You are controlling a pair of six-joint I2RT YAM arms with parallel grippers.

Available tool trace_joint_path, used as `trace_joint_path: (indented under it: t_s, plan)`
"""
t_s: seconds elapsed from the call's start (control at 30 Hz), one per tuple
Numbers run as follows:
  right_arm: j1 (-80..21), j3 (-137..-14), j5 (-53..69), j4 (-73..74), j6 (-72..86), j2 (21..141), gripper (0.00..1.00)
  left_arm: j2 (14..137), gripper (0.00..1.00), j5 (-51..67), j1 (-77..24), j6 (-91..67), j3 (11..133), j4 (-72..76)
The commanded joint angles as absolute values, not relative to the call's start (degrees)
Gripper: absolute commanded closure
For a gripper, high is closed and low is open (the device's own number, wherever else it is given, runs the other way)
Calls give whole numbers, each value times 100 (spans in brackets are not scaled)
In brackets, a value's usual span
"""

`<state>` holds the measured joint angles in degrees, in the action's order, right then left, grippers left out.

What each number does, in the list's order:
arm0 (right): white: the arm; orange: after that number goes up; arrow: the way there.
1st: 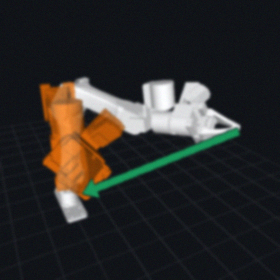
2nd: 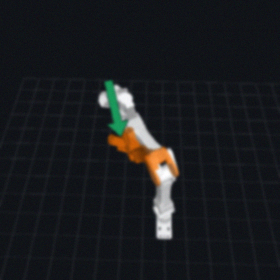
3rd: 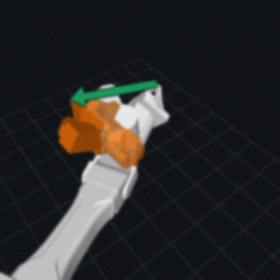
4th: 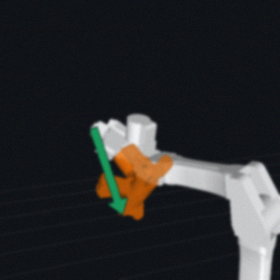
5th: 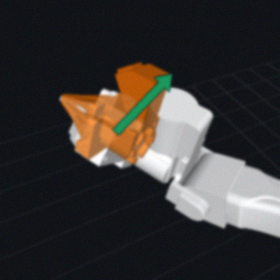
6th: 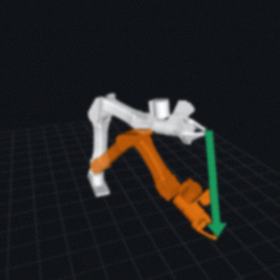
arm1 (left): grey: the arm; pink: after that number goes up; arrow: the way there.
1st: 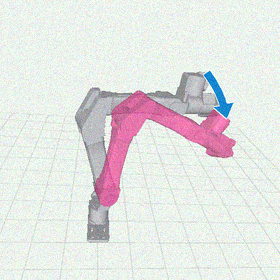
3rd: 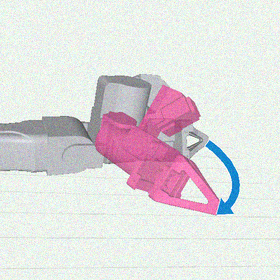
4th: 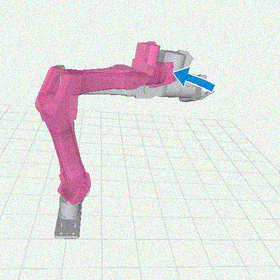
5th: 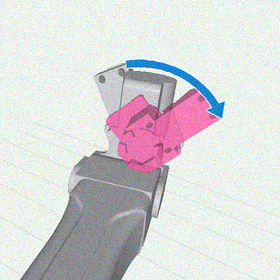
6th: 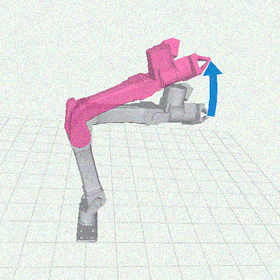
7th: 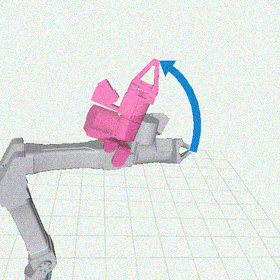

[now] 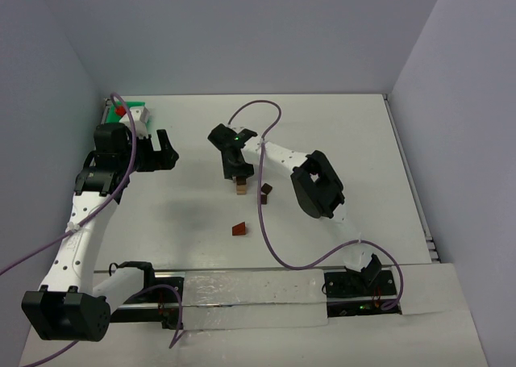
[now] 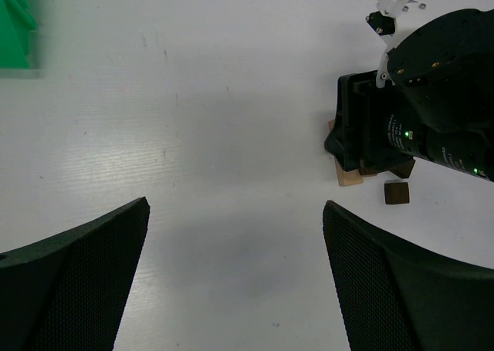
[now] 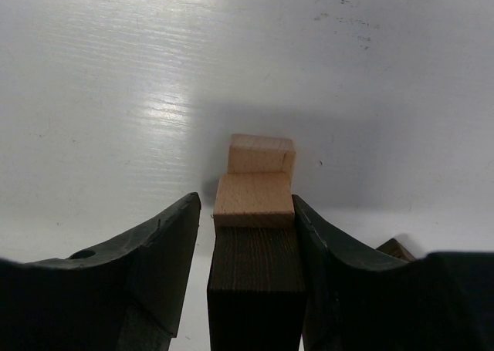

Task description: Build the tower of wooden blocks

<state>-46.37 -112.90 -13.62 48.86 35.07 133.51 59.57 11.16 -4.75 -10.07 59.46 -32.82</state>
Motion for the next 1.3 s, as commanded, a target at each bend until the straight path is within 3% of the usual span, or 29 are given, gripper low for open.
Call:
trace_joint_path:
  t_s: [0.0, 0.4, 0.63, 0.83, 1.13, 1.27]
  plan:
    - [-4676, -11260, -1529, 4808, 3568, 13470, 44, 5871, 1, 1222, -422, -976, 5950, -3076]
    - [-4623, -11136, -1468, 4758, 3556, 13500, 46, 5915, 1, 1260, -422, -981, 5977, -3071]
    - [-4598, -11064, -1380, 4737, 3577, 13493, 61, 5938, 1, 1266, -422, -983, 5984, -3067]
    - [-4584, -10950, -1335, 4708, 3586, 13497, 66, 5965, 1, 1263, -422, -967, 5994, -3061]
    - [-4497, -10834, -1172, 4652, 3484, 13503, 98, 5968, 1, 1257, -422, -967, 5977, -3062]
    - [-4431, -10828, -1117, 4632, 3368, 13500, 100, 5967, 1, 1266, -422, -976, 5968, -3067]
